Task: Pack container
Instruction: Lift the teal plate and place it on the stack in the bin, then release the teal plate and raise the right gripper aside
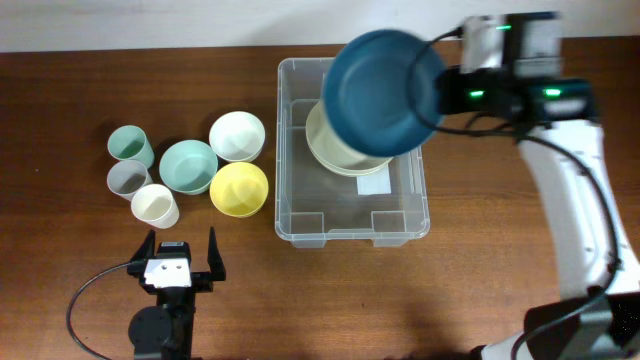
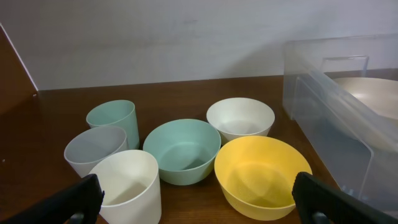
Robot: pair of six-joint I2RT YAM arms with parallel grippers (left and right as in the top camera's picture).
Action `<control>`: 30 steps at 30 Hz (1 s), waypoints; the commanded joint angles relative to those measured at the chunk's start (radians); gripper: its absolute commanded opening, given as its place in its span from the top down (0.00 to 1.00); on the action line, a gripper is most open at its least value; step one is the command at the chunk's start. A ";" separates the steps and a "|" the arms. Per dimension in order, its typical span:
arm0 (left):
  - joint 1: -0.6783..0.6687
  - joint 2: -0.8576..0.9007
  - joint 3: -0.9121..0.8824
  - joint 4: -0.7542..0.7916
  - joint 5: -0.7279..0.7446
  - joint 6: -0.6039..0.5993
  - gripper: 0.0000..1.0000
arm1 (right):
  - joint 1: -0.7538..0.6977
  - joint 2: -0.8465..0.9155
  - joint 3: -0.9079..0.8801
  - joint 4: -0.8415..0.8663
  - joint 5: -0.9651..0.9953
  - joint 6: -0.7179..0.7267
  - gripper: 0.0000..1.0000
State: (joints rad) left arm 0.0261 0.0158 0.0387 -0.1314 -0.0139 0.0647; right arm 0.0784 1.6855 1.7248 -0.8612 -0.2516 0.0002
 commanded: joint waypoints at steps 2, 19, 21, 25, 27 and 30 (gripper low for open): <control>-0.005 -0.004 -0.006 0.002 0.011 0.019 0.01 | 0.102 0.079 0.001 0.008 0.248 0.008 0.96; -0.005 -0.004 -0.006 0.002 0.011 0.019 0.01 | 0.159 0.298 0.001 0.114 0.168 0.038 0.95; -0.005 -0.004 -0.006 0.002 0.011 0.019 0.01 | 0.159 0.303 0.001 0.110 0.164 0.038 0.51; -0.005 -0.004 -0.006 0.002 0.011 0.019 0.00 | 0.163 0.301 0.004 0.118 0.131 0.035 0.34; -0.005 -0.004 -0.006 0.002 0.011 0.019 0.01 | 0.167 0.299 0.020 0.116 0.115 0.033 0.33; -0.005 -0.004 -0.006 0.002 0.011 0.019 0.01 | 0.173 0.276 0.050 0.107 0.101 0.034 0.33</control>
State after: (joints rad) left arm 0.0261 0.0158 0.0387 -0.1314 -0.0139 0.0647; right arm 0.2325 1.9759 1.7264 -0.7509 -0.1120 0.0273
